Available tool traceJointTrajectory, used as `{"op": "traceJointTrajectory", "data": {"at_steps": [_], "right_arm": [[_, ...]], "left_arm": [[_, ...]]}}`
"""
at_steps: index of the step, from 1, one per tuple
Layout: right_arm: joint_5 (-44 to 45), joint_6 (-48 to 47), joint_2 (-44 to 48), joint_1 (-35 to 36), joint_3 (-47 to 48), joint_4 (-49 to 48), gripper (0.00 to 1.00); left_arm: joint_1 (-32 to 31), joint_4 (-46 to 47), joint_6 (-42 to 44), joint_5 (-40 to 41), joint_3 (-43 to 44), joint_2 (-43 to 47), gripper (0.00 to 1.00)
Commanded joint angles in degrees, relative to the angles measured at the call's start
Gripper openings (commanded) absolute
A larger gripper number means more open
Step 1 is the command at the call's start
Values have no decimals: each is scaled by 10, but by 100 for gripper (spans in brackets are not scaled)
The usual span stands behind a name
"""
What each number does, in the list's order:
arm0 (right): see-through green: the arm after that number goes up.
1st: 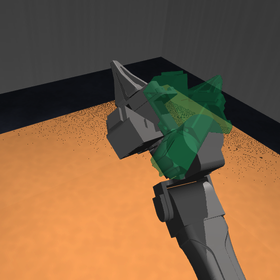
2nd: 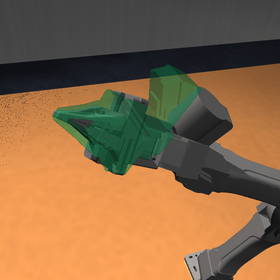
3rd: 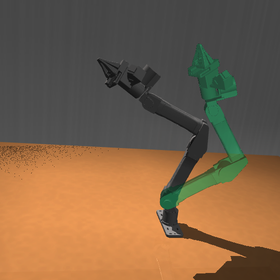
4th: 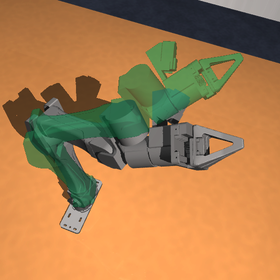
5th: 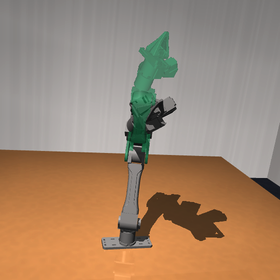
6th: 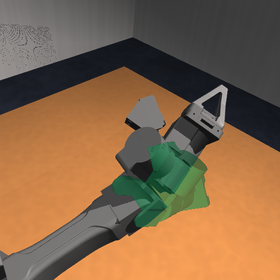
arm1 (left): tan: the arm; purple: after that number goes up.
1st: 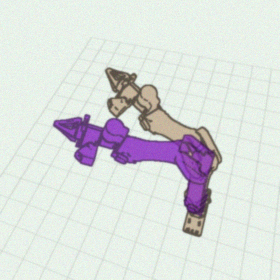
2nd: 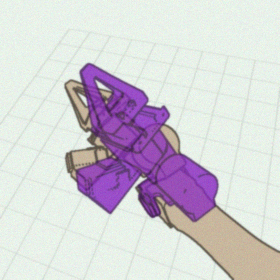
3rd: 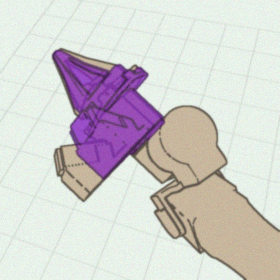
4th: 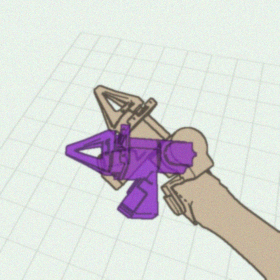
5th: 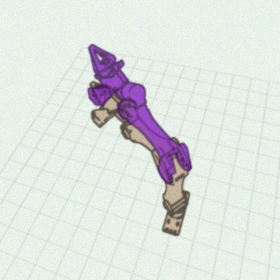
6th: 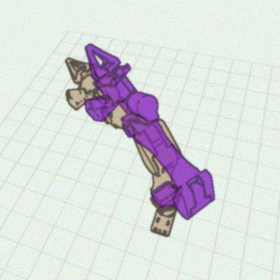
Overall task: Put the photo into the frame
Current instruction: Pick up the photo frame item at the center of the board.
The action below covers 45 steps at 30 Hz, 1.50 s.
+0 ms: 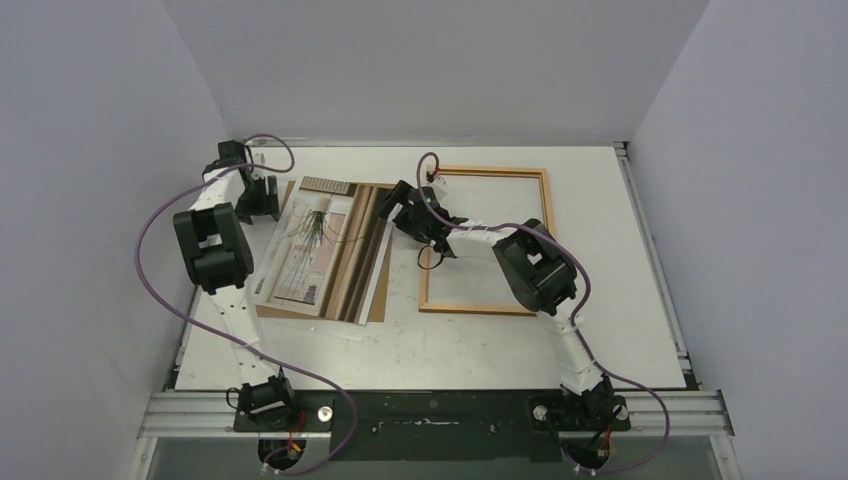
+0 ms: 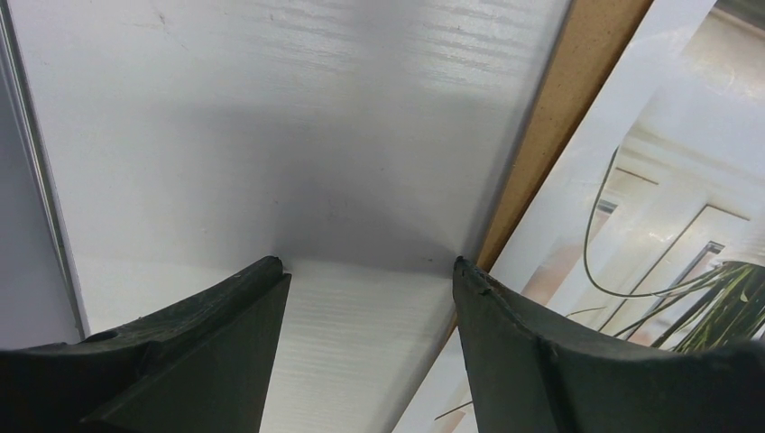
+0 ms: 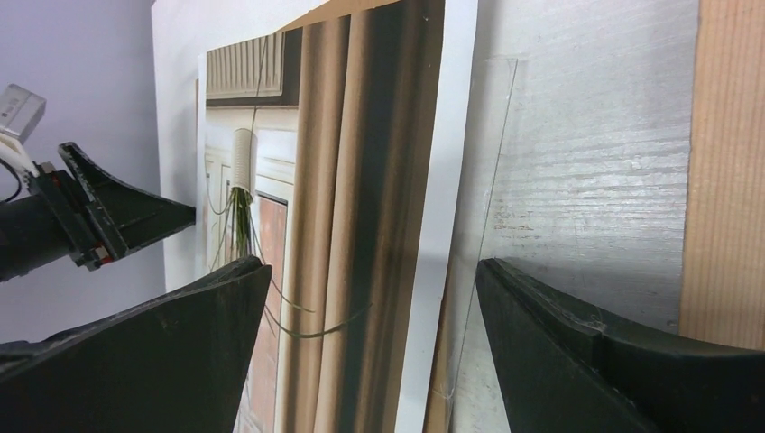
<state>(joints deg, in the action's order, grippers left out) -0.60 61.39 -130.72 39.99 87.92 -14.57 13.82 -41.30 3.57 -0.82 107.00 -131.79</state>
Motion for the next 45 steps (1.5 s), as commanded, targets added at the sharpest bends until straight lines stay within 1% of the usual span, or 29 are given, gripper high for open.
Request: {"op": "traceJointTrajectory", "data": {"at_steps": [1,4,7,9,12,15,21,25,30,34,45], "right_arm": [[-64,44,20,9,-36,-59,88],[-53,33,34,9,-33,-51,88],[12,-12,54,7,-18,20,89],[57,-48,47,7,17,79,89],[110,-93,17,9,96,170,90],[150,-115,-10,11,152,220,90],[177,-127,-50,7,199,256,90],[204,-136,-85,9,258,305,91],[247,-145,-125,27,325,351,91],[254,-136,-156,36,375,393,92],[238,-77,-160,61,344,392,91]], "left_arm": [[-7,-4,8,-11,-26,9,65],[-7,0,11,-15,-35,13,65],[-7,0,11,-18,-39,17,64],[-6,1,13,-19,-41,21,64],[-6,-2,15,-19,-35,22,63],[-7,-4,14,-19,-32,20,63],[-7,-5,14,-14,-33,17,63],[-8,-4,14,-14,-35,17,63],[-7,-4,14,-21,-38,17,63],[-8,-4,14,-24,-42,18,63],[-8,-1,10,-31,-48,11,63]]}}
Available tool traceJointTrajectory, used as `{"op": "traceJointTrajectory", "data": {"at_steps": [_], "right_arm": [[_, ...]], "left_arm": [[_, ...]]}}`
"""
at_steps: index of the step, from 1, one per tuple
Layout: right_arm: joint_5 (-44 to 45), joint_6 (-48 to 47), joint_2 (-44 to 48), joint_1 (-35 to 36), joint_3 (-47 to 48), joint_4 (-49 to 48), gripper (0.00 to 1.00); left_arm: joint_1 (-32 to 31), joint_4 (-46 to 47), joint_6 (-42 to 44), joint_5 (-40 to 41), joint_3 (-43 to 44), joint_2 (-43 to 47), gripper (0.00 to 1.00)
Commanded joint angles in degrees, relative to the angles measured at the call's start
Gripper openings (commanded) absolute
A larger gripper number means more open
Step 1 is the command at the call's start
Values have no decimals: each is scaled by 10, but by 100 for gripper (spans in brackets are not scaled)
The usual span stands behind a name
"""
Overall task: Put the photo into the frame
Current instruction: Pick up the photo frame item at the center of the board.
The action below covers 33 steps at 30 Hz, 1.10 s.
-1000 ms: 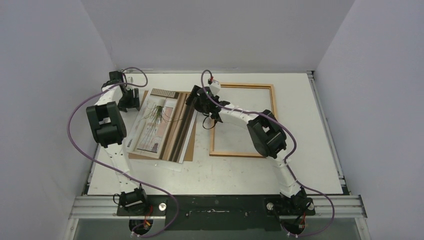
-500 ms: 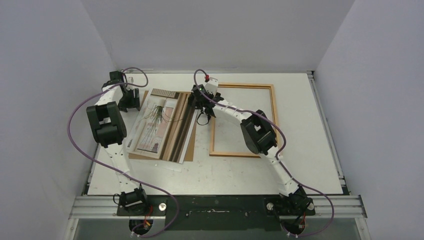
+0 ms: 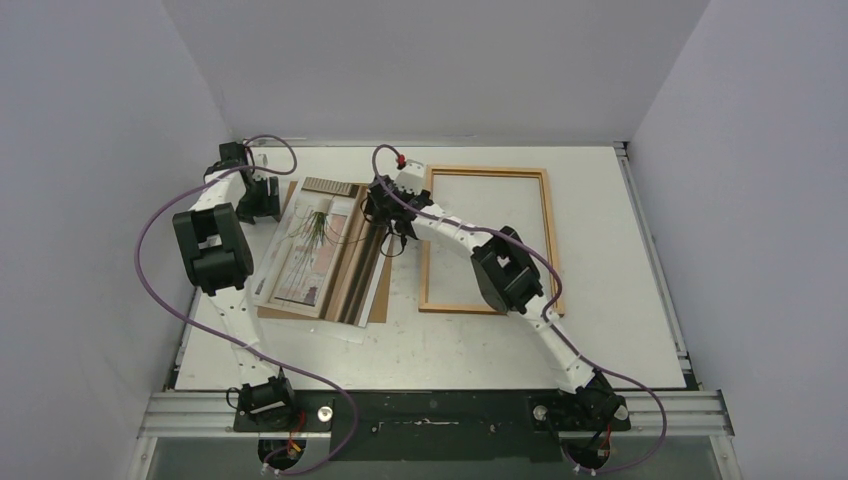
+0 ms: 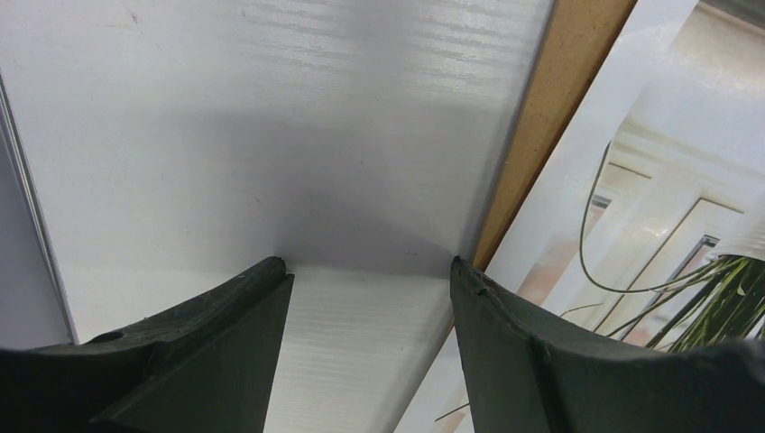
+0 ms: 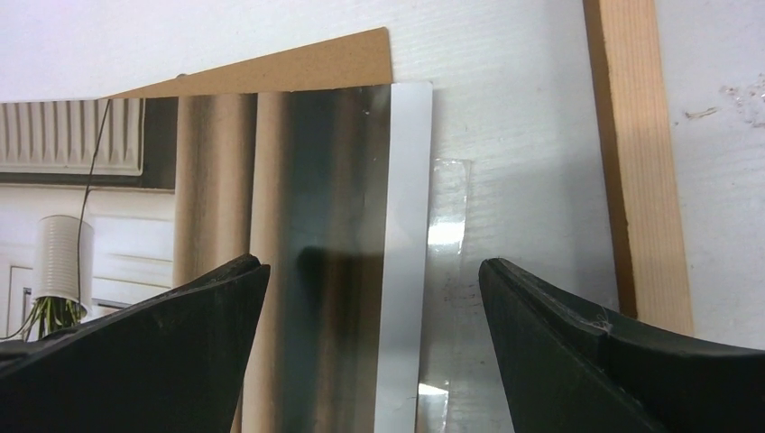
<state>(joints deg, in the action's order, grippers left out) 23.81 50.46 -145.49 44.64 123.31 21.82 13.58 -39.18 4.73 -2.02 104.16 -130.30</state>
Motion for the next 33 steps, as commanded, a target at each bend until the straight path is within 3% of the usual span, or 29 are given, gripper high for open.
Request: {"op": "traceJointTrajectory", "data": {"at_steps": [1,10,23,33], "right_arm": [[-7,38,-15,16,-7,33,92],[-33,64,-16,25,-26,10,92],[-115,97,150,26,-290,-333,91],[-146,106,241,29,-407,-502,91]], "left_arm": [[-6,-21,-2,-20,-23,-5,63],[-6,-16,2,-29,-41,6,60],[-5,-38,26,-45,-35,-6,43],[-6,-45,28,-49,-36,-4,41]]}}
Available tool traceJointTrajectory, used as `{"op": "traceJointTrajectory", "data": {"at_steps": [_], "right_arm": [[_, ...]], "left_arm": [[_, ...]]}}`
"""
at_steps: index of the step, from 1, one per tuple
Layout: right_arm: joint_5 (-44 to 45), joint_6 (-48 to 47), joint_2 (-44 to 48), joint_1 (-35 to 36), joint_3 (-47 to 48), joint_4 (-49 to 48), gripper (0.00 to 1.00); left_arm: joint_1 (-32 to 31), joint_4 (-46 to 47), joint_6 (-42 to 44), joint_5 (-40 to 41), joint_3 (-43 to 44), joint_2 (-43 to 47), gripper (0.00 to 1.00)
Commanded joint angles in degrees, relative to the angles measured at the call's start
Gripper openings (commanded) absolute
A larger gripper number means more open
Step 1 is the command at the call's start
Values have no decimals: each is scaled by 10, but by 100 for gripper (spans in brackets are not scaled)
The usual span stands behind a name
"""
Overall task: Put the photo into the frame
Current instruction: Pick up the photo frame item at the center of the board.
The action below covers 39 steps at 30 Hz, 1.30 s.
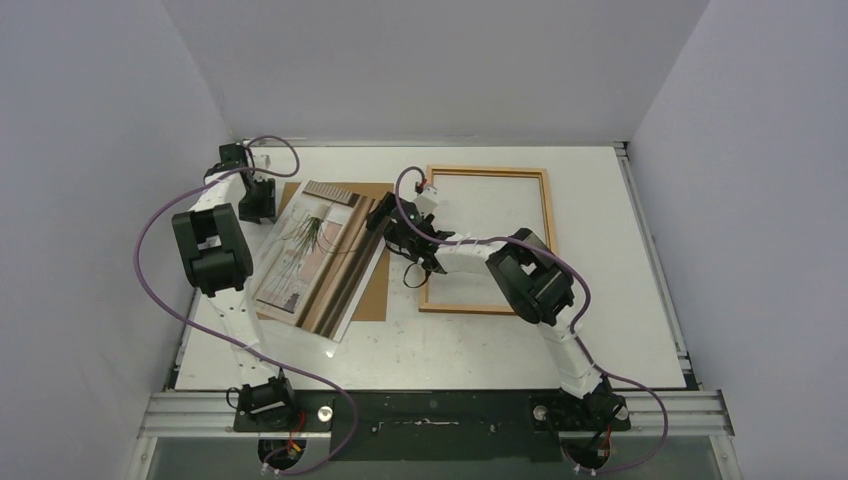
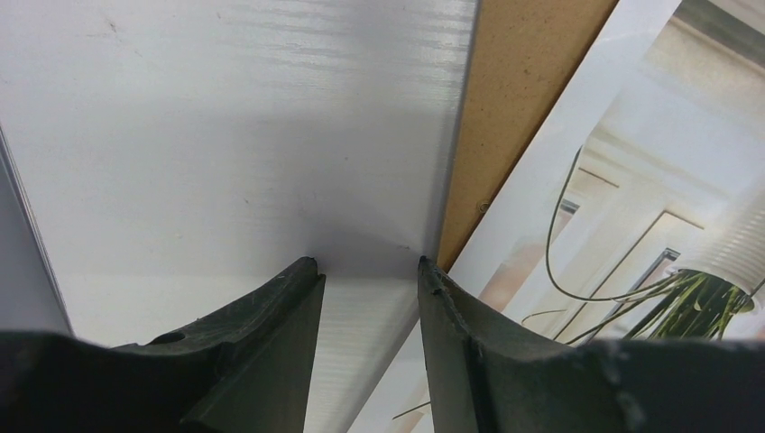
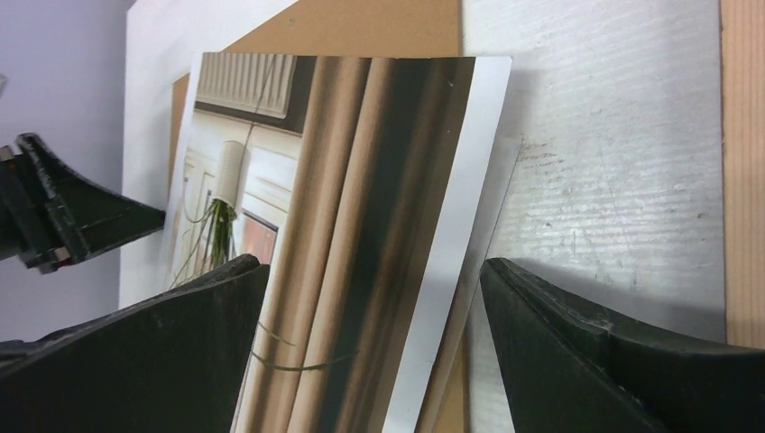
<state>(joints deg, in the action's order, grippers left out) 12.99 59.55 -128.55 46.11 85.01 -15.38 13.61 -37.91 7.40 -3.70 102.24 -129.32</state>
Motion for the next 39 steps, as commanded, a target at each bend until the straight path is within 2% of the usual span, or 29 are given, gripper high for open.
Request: {"op": "traceJointTrajectory", "data": {"at_steps": [1,4,8,14,23,28,34,36,39], "right_arm": [[-44,15,78,14,-34,-150,91],[-61,18,92,11,-62,-201,91],[-47,17,103,9,-73,-183,91],[-91,43,90,-3,-105,-244,91],[-238,171,-24,-16,-99,-477,90],[-236,140,-18,-12,-89,-428,91],[-235,107,22,-13,-112,-414,87],[-230,97,40,-14,-128,-408,84],[-229,102,51,-18,-145,-425,74]], "left_arm": [[-6,-58,1,-34,-18,-13,41],[-6,-58,2,-34,-20,-12,41],[-6,-60,4,-33,-19,-11,41],[-6,-66,9,-40,-19,-10,41],[-7,-68,5,-53,-19,-12,40],[-6,-71,9,-51,-21,-7,40],[-3,-69,12,-45,-28,-4,40],[-2,-69,13,-46,-28,-3,40],[-1,-70,13,-46,-29,-3,39]]}}
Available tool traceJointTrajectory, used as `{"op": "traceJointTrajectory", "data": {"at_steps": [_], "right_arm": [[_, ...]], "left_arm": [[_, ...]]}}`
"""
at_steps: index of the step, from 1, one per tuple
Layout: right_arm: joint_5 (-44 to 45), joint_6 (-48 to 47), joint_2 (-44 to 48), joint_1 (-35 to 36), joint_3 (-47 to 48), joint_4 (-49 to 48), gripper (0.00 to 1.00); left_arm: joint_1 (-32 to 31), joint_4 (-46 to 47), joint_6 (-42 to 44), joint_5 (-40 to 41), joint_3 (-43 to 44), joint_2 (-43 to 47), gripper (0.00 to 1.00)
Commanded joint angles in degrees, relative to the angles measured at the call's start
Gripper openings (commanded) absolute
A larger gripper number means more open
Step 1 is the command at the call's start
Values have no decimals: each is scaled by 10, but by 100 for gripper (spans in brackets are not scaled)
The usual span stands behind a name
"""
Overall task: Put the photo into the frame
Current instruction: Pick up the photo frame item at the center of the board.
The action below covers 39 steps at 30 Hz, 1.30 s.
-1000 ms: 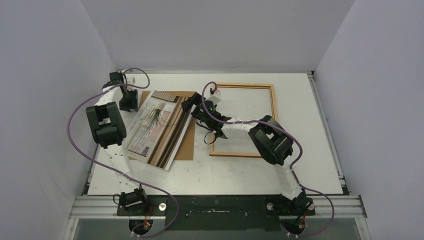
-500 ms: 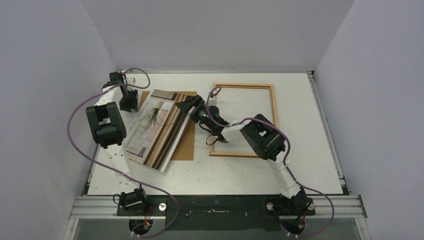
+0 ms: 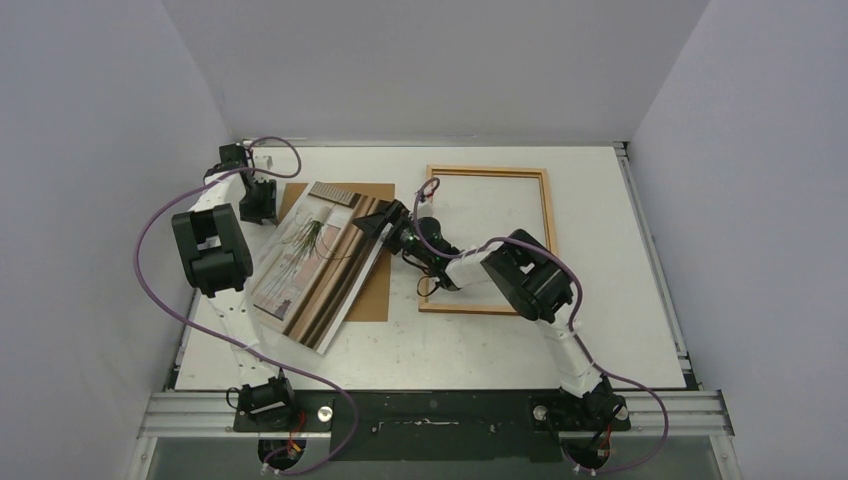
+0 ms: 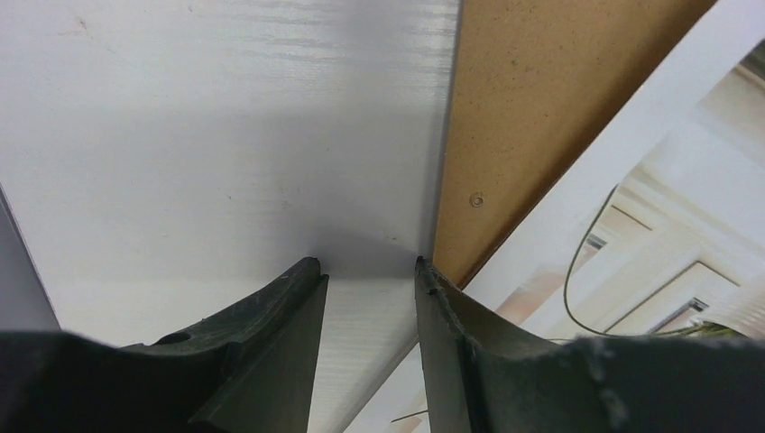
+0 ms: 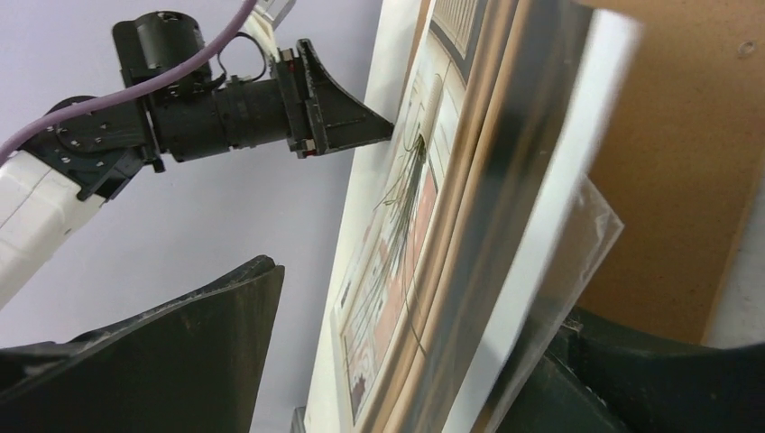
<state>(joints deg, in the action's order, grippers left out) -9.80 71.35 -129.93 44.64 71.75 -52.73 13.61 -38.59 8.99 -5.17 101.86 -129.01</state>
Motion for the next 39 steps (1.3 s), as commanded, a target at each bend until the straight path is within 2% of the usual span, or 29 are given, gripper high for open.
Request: {"op": "traceJointTrajectory", "data": {"at_steps": [1,4,17,22,25,33,36,39], "right_arm": [[-1,-13,67,-4,-16,-56,71],[-7,-9,78,-6,-27,-69,67],[-30,-30,158,-14,-51,-36,69],[-32,-13,153,-15,-58,-44,65],[-31,-11,153,-16,-58,-36,58],[-33,-20,175,-30,-59,5,29],[-32,-45,201,-37,-56,49,19],[-29,-82,240,-47,-47,107,15]], "left_arm": [[-1,-63,-4,-32,-26,-7,39],[-2,-62,-4,-32,-27,-5,39],[-2,-68,-2,-30,-24,0,40],[-2,-69,-2,-32,-29,2,41],[-2,-69,-2,-32,-28,3,41],[-4,-77,-1,-37,-24,4,41],[-4,-78,-1,-39,-26,6,41],[-6,-79,-2,-41,-28,6,41]]}}
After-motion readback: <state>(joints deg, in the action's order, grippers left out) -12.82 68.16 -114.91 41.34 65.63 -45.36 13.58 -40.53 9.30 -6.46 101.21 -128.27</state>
